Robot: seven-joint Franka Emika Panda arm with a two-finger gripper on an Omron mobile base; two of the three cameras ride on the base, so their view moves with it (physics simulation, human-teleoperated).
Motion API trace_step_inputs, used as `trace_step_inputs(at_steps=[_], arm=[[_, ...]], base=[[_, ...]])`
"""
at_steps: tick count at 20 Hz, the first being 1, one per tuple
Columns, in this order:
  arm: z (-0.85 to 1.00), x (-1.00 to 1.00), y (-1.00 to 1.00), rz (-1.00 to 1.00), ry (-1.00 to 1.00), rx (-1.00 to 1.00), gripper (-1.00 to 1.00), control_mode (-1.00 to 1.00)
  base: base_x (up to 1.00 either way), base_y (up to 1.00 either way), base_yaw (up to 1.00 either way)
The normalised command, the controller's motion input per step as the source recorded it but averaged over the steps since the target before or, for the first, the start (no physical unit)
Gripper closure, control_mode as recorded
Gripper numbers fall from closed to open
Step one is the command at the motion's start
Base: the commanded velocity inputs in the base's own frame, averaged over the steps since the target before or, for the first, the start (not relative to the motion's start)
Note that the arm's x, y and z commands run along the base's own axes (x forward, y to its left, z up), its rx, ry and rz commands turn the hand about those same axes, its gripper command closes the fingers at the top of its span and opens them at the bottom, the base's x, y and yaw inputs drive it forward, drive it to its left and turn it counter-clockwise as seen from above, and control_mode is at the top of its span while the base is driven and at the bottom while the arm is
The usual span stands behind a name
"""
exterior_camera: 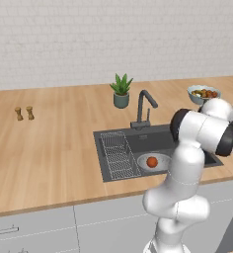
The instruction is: Put the colander in the sink, put the mango, orange in the colander, and turn on the sink faucet and pour water over the colander.
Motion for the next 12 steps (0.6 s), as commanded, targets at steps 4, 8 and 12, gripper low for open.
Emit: trace_step_inputs(at_steps=[4, 8, 12], arm=[[0.14, 0.00, 1.00, 0.12, 0.00, 0.11, 1.00, -1.00], [0.00, 0.00, 1.00, 0.11, 0.01, 0.09, 1.00, -1.00], [0.00, 0.00, 1.00, 0.11, 0.02, 0.07, 1.00, -1.00]], base=[[0.00, 0.00, 0.00], [0.00, 0.00, 0.00], [0.00, 0.00, 0.00]])
